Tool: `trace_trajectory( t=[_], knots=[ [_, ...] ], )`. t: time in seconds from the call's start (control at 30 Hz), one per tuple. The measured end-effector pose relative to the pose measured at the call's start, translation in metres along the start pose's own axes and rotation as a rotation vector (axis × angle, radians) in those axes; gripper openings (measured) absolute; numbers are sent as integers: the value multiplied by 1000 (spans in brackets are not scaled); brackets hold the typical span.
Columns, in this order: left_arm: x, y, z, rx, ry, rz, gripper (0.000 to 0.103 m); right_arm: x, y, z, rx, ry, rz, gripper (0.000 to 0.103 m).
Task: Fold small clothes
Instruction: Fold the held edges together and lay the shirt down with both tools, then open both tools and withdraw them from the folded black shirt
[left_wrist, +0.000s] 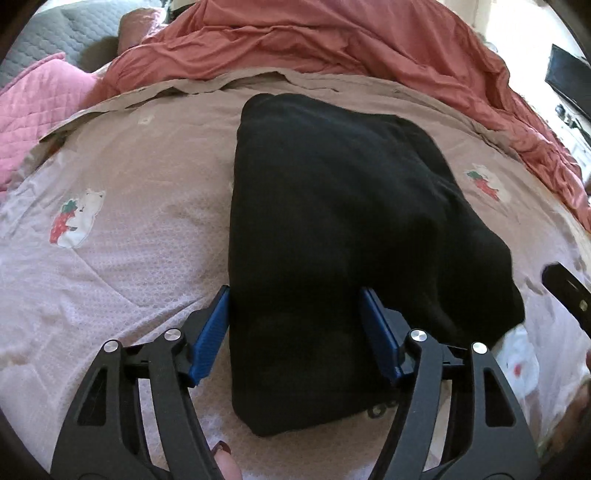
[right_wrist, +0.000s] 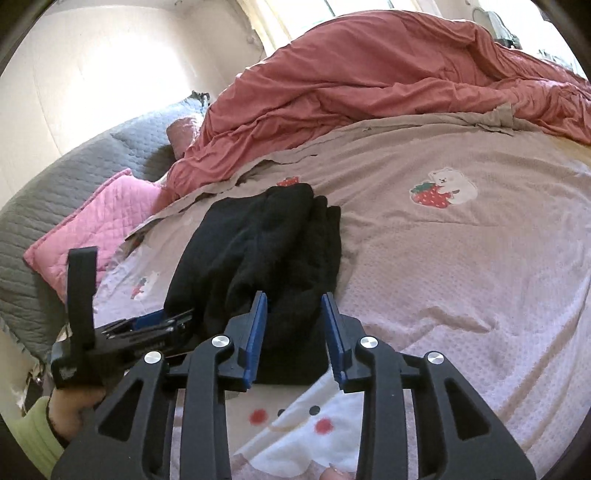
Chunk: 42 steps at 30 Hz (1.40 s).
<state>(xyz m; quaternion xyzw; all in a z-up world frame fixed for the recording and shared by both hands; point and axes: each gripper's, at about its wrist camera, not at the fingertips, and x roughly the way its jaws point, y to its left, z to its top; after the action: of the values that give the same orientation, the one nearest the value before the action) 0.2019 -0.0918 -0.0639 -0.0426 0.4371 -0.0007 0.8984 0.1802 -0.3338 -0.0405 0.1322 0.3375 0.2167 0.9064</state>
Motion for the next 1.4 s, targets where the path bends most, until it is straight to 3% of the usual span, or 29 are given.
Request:
trace_trajectory(
  t=[0.1,0.53,0.8,1.17,1.27,1.3,1.4],
  knots=[
    [-11,11,-2,-26,-8,-45,62,5,4,4,-23,14,-10,33],
    [-37,34,-22,-84,-68,-73,64,40,15,52,-87,78,-23,48],
    [-39,44,-26,-113,-64,-99,64,92,7,83,-44,175,-18,48],
    [-34,49,-32,-127,-46,-122,65,141,4,89,-16,273,-17,48],
    [-34,49,-32,-131,-47,-126,66,145,5,87,-9,287,7,26],
    [-34,49,-32,-132,-48,-127,66,142,8,87,-26,269,-5,10],
    [-36,49,-33,-134,-50,-127,66,127,14,91,-70,212,-2,7]
  ],
)
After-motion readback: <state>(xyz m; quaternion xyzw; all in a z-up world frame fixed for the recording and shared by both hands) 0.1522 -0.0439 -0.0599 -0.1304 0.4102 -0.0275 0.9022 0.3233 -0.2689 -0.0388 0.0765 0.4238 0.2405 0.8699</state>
